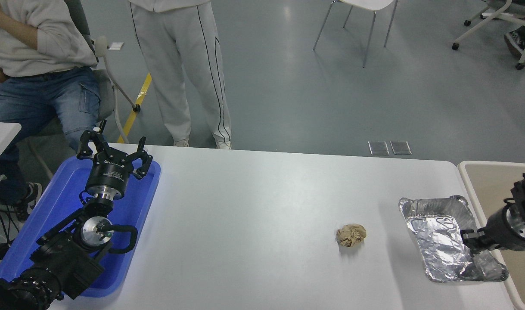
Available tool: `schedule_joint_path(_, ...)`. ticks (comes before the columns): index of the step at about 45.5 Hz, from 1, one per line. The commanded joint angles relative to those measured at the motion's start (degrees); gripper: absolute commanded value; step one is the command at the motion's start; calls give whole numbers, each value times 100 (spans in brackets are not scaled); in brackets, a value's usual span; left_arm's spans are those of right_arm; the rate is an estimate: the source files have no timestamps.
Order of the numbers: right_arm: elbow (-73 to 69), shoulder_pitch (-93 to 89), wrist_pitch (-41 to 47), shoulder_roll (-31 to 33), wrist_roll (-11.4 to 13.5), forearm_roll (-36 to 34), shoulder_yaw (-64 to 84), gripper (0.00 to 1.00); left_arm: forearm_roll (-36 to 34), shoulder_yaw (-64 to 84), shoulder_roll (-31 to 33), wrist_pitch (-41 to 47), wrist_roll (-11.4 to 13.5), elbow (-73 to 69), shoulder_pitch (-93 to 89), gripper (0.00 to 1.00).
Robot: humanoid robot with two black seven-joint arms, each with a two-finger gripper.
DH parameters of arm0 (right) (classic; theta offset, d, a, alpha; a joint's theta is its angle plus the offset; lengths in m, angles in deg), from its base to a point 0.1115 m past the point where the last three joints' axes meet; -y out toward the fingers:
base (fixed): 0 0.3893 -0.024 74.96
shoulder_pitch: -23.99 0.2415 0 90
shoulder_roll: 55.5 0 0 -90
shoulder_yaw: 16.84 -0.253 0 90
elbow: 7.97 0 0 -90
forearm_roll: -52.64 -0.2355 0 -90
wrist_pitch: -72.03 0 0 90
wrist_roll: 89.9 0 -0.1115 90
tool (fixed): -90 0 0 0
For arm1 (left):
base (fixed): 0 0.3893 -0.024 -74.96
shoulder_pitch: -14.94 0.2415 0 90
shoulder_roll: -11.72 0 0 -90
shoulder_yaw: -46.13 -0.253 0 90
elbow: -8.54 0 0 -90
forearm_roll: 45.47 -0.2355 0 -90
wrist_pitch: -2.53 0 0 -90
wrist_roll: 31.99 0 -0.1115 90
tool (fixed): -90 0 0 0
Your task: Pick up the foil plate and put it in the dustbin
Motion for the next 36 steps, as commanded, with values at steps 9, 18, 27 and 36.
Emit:
schedule_joint_path(9, -500, 1810, 1729, 10, -3, -120, 436, 0, 1, -2, 6, -1, 0, 0, 0, 100)
schedule_joint_path(18, -500, 2250, 2433, 45, -3, -128, 480, 0, 1, -2, -2, -1, 0, 0, 0, 100)
schedule_joint_path(27, -500, 2830, 2433, 247, -3, -137, 497, 0, 1, 7, -2, -1, 0, 0, 0, 100)
schedule_joint_path(36, -500, 3586, 2433, 379, -3, -515, 849, 0, 1, -2, -2, -1, 0, 0, 0, 100)
